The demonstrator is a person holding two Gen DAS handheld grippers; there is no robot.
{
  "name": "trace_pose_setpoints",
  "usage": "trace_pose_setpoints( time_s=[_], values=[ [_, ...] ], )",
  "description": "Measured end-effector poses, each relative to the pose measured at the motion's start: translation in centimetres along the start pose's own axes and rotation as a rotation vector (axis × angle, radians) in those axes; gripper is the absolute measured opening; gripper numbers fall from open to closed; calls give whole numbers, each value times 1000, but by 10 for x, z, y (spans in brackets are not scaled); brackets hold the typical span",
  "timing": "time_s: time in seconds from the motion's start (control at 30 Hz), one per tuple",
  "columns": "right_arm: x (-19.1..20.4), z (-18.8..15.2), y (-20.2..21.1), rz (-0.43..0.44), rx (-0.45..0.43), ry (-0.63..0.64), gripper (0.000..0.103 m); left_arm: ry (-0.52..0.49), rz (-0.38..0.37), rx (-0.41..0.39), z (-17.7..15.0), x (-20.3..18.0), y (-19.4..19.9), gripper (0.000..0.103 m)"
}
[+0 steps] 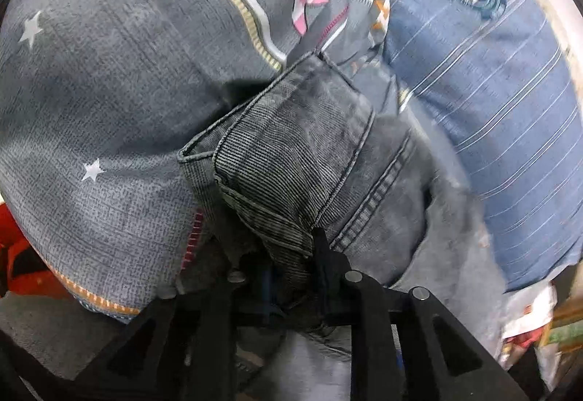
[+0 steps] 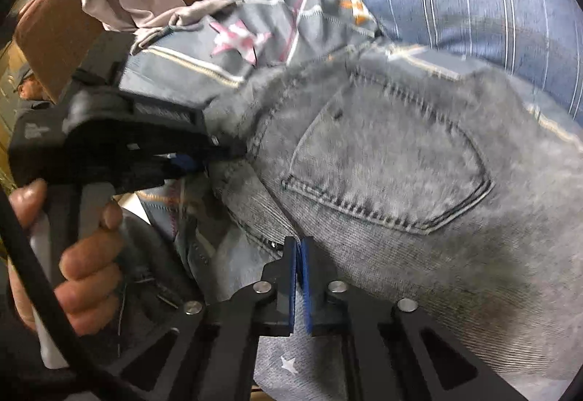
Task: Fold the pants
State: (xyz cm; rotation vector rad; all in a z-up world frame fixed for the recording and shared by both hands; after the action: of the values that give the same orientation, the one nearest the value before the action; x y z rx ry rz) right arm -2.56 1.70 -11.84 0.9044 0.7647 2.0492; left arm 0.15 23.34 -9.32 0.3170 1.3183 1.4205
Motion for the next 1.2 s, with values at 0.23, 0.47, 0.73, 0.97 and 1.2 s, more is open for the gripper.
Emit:
trace_pose_setpoints(
  time_s=[0.23,0.47,0.73,0.97,1.2],
  values=[
    [-21,19,68,76,-94,-129,65,-89,116,-273,3,-20,45,71],
    [-112,16,160,38,-285,-365,75,-411,40,-331,-30,-114,46,71],
    [-228,17,252,-2,-393,-624,75,-693,-137,-197,-103,-237,29,71],
    [-313,-31,285,-23,-456,-823,75,-889,-120,-120,-164,-319,2,71],
    [-344,-50,288,-62,-432,-926,75,-930,-116,-66,-188,-349,-18,71]
  ],
)
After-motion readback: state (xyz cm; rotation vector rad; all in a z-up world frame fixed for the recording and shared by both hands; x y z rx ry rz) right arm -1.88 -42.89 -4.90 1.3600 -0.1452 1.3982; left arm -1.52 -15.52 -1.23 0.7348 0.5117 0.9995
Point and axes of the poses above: each gripper's, at about its wrist camera, not at the fingertips, and y roughly against the way its jaws point, x to its left, z to its top, the point moved 2 cm from there along -y, roughly the way its jaws point, and after that the axes turned 5 degrees about -y, right-handed, at the moved point
